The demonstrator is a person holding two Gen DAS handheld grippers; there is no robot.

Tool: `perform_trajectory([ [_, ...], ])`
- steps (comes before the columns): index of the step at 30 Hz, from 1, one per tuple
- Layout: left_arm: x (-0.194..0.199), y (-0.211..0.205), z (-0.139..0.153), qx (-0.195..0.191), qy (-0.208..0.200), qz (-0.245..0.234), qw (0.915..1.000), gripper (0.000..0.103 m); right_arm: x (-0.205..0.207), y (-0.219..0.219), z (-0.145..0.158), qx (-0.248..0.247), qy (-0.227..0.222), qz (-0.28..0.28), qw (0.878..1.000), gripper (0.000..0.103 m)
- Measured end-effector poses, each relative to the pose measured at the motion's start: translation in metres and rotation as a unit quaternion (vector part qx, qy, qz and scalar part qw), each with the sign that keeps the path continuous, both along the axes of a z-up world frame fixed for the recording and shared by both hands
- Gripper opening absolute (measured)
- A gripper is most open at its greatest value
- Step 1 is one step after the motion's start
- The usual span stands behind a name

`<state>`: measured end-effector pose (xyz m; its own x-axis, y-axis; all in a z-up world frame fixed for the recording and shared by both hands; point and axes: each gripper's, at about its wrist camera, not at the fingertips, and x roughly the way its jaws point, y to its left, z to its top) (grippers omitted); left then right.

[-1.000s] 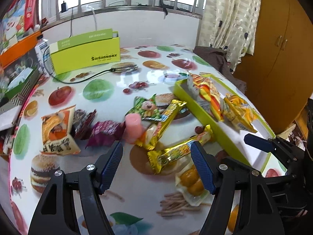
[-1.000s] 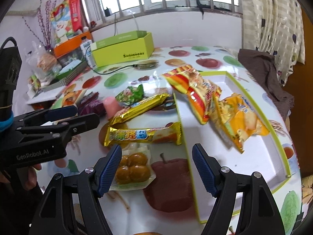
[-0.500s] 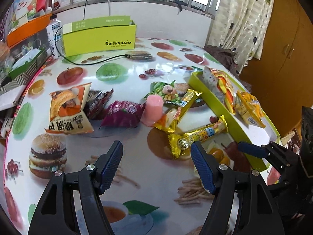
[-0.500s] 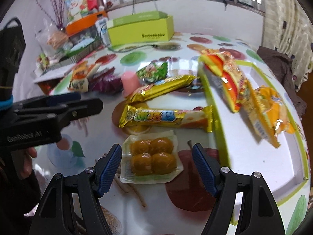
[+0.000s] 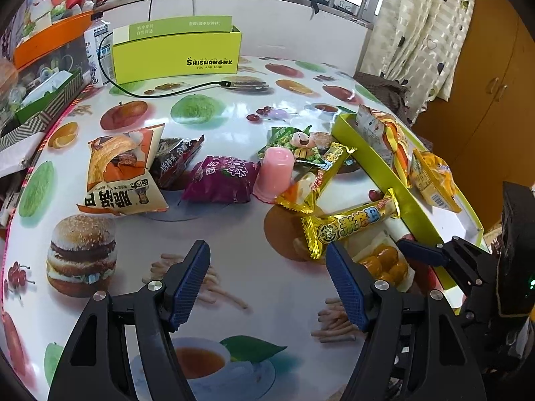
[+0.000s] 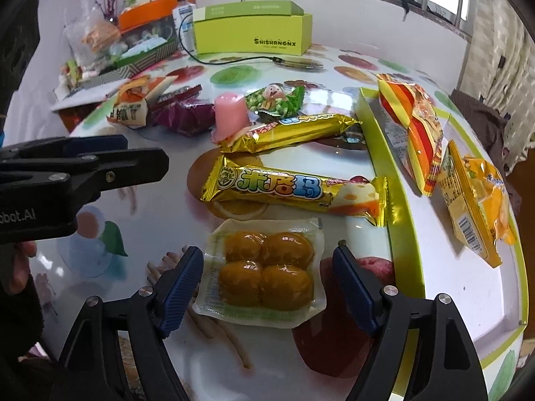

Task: Organize snacks
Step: 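Move the right tool over the four-cake pack while the left tool approaches the yellow candy bar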

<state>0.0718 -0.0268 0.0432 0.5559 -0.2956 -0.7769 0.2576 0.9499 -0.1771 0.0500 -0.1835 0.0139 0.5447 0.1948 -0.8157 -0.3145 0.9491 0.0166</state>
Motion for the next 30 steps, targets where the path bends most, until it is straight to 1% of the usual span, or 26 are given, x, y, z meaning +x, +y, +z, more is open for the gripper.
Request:
perform_trajectory([
  [5, 0.001, 0.001, -0.002, 0.000, 0.003, -0.001, 1.0000, 0.072, -0.001, 0.007, -0.003, -0.004, 0.002, 0.009, 1.000, 0.081],
  [12, 0.003, 0.001, -0.004, 0.000, 0.006, -0.003, 1.0000, 0.072, -0.002, 0.003, -0.003, -0.002, 0.001, 0.001, 1.000, 0.081],
  [16, 0.004, -0.001, -0.005, 0.000, 0.007, -0.008, 0.9999, 0.072, -0.006, 0.001, -0.002, -0.001, -0.004, 0.000, 1.000, 0.074],
  [28, 0.005, -0.005, -0.005, 0.004, 0.008, -0.019, 0.9998, 0.072, -0.015, -0.001, 0.003, 0.010, -0.013, -0.001, 1.000, 0.071],
  [30, 0.005, -0.006, -0.004, 0.004, 0.008, -0.022, 0.9997, 0.072, -0.018, -0.001, 0.007, 0.012, -0.017, 0.001, 1.000, 0.069],
])
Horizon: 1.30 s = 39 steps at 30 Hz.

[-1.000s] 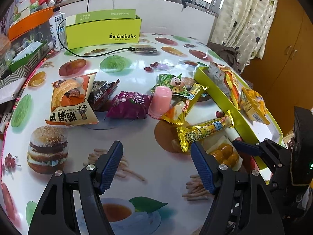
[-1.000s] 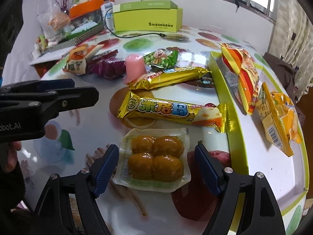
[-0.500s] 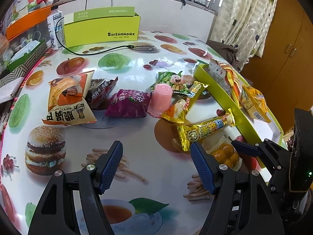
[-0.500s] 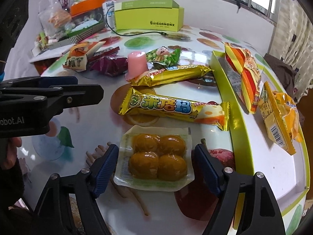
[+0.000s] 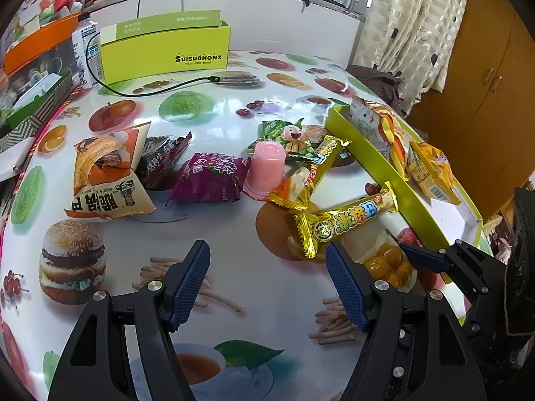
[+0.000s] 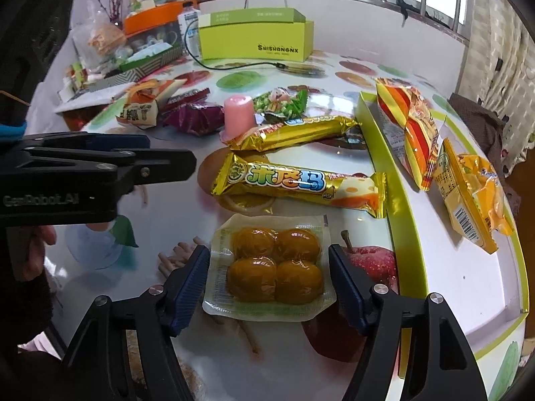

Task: Organize snacks
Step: 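Move the right tool over the four-cake pack while the left tool approaches the yellow candy bar, then close the left tool on the yellow candy bar while the right tool grips the cake pack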

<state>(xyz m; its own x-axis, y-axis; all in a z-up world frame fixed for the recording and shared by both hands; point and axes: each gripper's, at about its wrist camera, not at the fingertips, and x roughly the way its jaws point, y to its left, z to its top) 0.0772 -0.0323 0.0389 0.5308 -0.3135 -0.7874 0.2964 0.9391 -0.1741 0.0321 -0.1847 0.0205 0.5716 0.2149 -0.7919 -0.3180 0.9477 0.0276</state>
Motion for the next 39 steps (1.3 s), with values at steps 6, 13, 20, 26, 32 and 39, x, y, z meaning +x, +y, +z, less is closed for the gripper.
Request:
perform_trajectory([
  [6, 0.001, -0.003, 0.003, 0.004, -0.004, -0.007, 1.0000, 0.072, -0.003, -0.001, 0.004, 0.003, -0.002, 0.000, 1.000, 0.068],
  [13, 0.002, -0.008, 0.006, 0.009, -0.008, -0.015, 0.9998, 0.072, -0.007, -0.004, 0.010, 0.008, -0.012, -0.001, 1.000, 0.068],
  [20, 0.003, -0.010, 0.008, 0.015, -0.011, -0.020, 0.9996, 0.072, -0.011, -0.009, 0.018, 0.021, -0.023, -0.001, 1.000, 0.068],
  [26, 0.005, -0.009, 0.006, 0.016, -0.008, -0.014, 0.9997, 0.072, -0.012, -0.012, 0.023, 0.031, -0.028, -0.001, 0.999, 0.068],
  [32, 0.008, -0.013, 0.006, 0.018, -0.005, -0.027, 0.9995, 0.072, -0.015, -0.016, 0.030, 0.040, -0.037, -0.002, 0.999, 0.068],
  [39, 0.015, -0.027, 0.003, 0.016, -0.002, -0.064, 0.9978, 0.072, -0.020, -0.028, 0.035, 0.042, -0.038, -0.014, 0.998, 0.068],
])
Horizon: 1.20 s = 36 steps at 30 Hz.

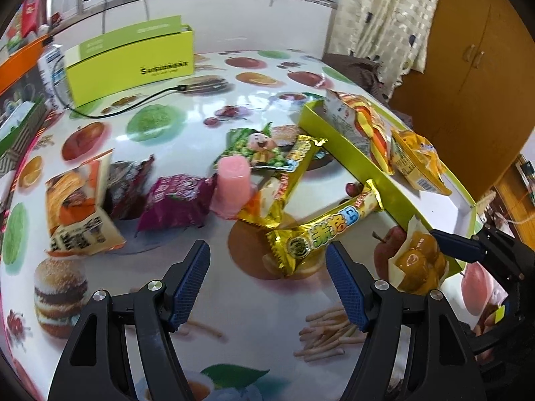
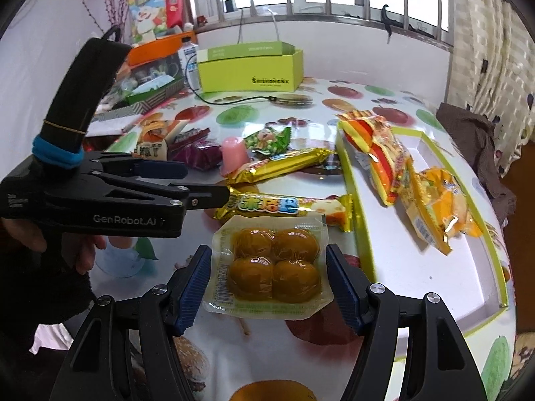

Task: Organize snacks
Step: 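Close the left tool on the yellow candy bar while the right tool grips the cake pack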

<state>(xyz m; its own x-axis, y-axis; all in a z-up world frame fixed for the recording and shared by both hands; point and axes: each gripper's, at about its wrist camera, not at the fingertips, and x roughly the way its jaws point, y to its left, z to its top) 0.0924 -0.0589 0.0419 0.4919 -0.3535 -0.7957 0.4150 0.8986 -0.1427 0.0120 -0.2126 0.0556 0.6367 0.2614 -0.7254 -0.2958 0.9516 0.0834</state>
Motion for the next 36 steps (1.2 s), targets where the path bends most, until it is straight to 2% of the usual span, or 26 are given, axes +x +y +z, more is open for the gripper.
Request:
perform_trajectory([
  [3, 0.007, -0.008, -0.003, -0.006, 0.010, -0.019, 0.9998, 0.072, -0.002, -0.006, 0.004, 0.002, -0.003, -0.007, 1.000, 0.068],
  [13, 0.022, -0.052, -0.011, 0.018, 0.008, -0.101, 0.9947, 0.072, -0.007, -0.023, 0.004, 0.003, 0.002, -0.029, 1.000, 0.068],
  [25, 0.031, -0.076, -0.020, 0.019, 0.025, -0.158, 0.9869, 0.072, -0.009, -0.039, 0.000, 0.005, 0.012, -0.054, 0.998, 0.068],
  [26, 0.032, -0.076, -0.021, 0.020, 0.027, -0.159, 0.9867, 0.070, -0.009, -0.040, 0.000, 0.007, 0.013, -0.055, 0.998, 0.068],
  [28, 0.031, -0.077, -0.022, 0.033, 0.023, -0.156, 0.9869, 0.059, -0.010, -0.041, 0.001, 0.011, 0.011, -0.054, 0.998, 0.068],
  [32, 0.029, -0.079, -0.023, 0.047, 0.016, -0.162, 0.9856, 0.058, -0.008, -0.040, 0.000, 0.011, 0.011, -0.050, 0.999, 0.068],
  [33, 0.028, -0.080, -0.023, 0.046, 0.017, -0.165, 0.9850, 0.049, -0.008, -0.040, 0.000, 0.011, 0.012, -0.050, 0.999, 0.068],
  [36, 0.026, -0.082, -0.024, 0.055, 0.010, -0.165, 0.9847, 0.041, -0.008, -0.041, 0.000, 0.011, 0.011, -0.052, 0.999, 0.068],
])
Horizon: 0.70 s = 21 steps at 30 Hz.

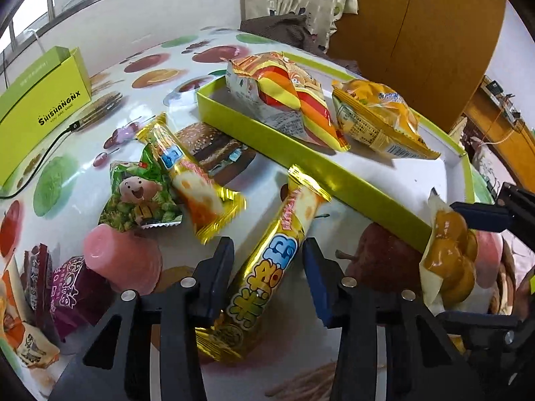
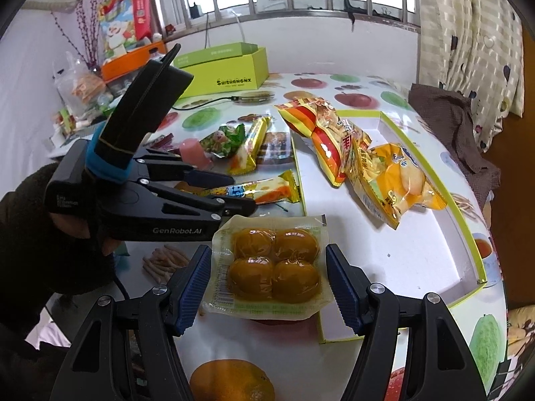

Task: Organize snacks
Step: 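Close the left tool on the yellow candy bar while the right tool grips the cake pack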

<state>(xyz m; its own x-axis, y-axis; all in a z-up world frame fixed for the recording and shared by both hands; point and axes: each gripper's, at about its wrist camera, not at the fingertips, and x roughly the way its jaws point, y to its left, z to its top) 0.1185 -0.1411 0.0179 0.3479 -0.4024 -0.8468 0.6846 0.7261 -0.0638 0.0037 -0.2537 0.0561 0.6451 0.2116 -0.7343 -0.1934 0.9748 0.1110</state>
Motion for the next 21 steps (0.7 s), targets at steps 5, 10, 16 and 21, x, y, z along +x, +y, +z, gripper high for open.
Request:
perform_trajectory([
  [5, -0.006, -0.004, 0.000, 0.007, -0.006, -0.008, 0.9999, 0.026, 0.001, -0.002, 0.000, 0.003, 0.001, -0.003, 1.000, 0.068],
  [10, -0.003, -0.001, 0.001, -0.001, 0.002, 0.020, 0.9998, 0.023, 0.000, -0.002, 0.000, 0.003, -0.003, -0.003, 1.000, 0.068],
  [16, -0.009, 0.008, 0.000, -0.007, 0.005, 0.044, 0.9990, 0.024, 0.000, -0.003, 0.001, 0.006, -0.003, -0.006, 1.000, 0.068],
  [21, -0.013, 0.016, 0.010, -0.023, -0.002, 0.059, 0.9980, 0.024, -0.001, -0.002, 0.005, 0.006, -0.012, -0.003, 1.000, 0.068],
])
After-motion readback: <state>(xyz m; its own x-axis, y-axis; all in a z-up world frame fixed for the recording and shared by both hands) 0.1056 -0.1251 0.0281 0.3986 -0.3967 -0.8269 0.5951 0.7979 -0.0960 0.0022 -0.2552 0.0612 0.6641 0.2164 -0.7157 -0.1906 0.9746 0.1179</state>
